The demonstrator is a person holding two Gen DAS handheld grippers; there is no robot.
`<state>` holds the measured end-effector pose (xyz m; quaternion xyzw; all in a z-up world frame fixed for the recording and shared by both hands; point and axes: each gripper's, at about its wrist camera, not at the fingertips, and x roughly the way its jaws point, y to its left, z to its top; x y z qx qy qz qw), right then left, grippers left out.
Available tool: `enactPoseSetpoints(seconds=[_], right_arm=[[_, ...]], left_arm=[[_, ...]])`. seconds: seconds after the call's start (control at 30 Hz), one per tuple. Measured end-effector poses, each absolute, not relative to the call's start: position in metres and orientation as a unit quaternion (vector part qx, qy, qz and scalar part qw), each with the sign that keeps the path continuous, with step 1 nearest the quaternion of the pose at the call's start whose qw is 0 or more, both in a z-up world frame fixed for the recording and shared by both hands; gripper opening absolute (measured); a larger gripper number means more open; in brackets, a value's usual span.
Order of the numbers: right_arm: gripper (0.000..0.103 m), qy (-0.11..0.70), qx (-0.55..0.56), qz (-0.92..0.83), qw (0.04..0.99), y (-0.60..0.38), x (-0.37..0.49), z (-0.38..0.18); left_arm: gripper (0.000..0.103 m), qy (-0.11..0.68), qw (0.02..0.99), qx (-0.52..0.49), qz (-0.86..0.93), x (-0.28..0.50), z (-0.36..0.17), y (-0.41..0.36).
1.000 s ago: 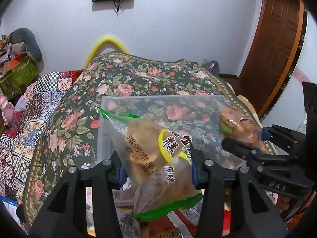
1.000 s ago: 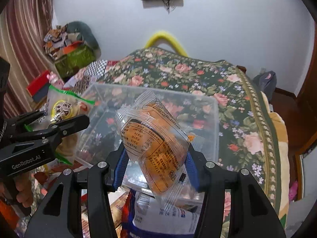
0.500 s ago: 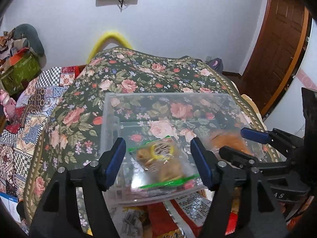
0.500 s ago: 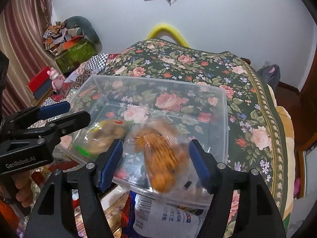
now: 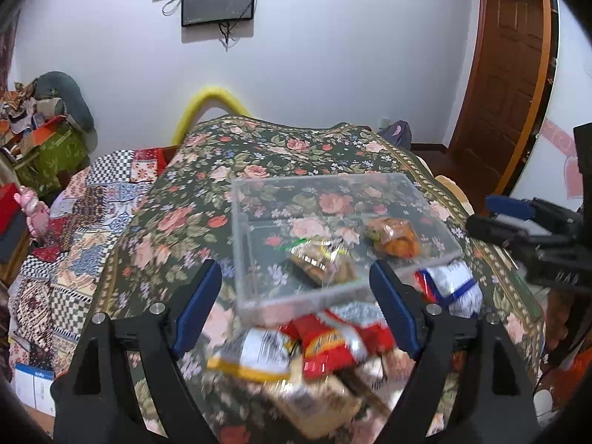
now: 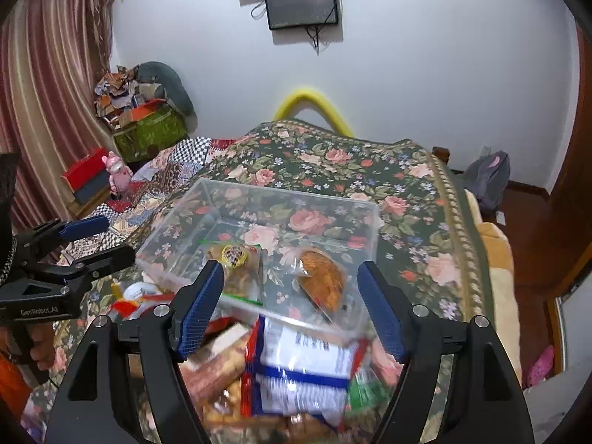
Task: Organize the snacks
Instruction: 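Grasp the green jelly cup with the right tool while the left grasps the cream cake bar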
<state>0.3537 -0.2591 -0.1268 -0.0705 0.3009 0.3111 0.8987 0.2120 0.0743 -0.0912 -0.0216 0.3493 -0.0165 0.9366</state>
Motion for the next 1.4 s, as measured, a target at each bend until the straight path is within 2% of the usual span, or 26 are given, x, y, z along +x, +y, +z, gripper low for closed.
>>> enactPoseSetpoints(seconds=[0.23, 0.53, 0.83, 1.1, 1.27, 1.4], right_arm=[[0.077, 0.298, -0.068, 0.297, 0.905, -0.287, 0.327, -0.136], [0.077, 0.351, -0.064, 0.273, 0.893, -0.313, 0.305, -0.182], [0.077, 0.415, -0.028, 0.262, 0.871, -0.33, 0.303, -0.227], [0.077, 0.432, -0.03, 0.258, 0.864, -0.328, 0.301, -0.243], [0.076, 0.43, -0.025, 0.256, 0.866, -0.329, 0.302, -0.246], [0.061, 0.435, -0.022, 0.257, 0.863, -0.329, 0.304, -0.251]], left_arm=[[0.086, 0.365, 0.931, -0.033, -0.004, 0.173, -0.111, 0.079], [0.086, 0.41, 0.911, -0.048, 0.002, 0.151, -0.153, 0.077], [0.086, 0.428, 0.901, -0.069, 0.02, 0.168, -0.178, 0.07], [0.085, 0.427, 0.901, -0.067, 0.032, 0.178, -0.195, 0.064], [0.062, 0.431, 0.9, -0.058, 0.04, 0.176, -0.203, 0.063], [0.056, 0.438, 0.895, -0.069, 0.037, 0.175, -0.21, 0.065]])
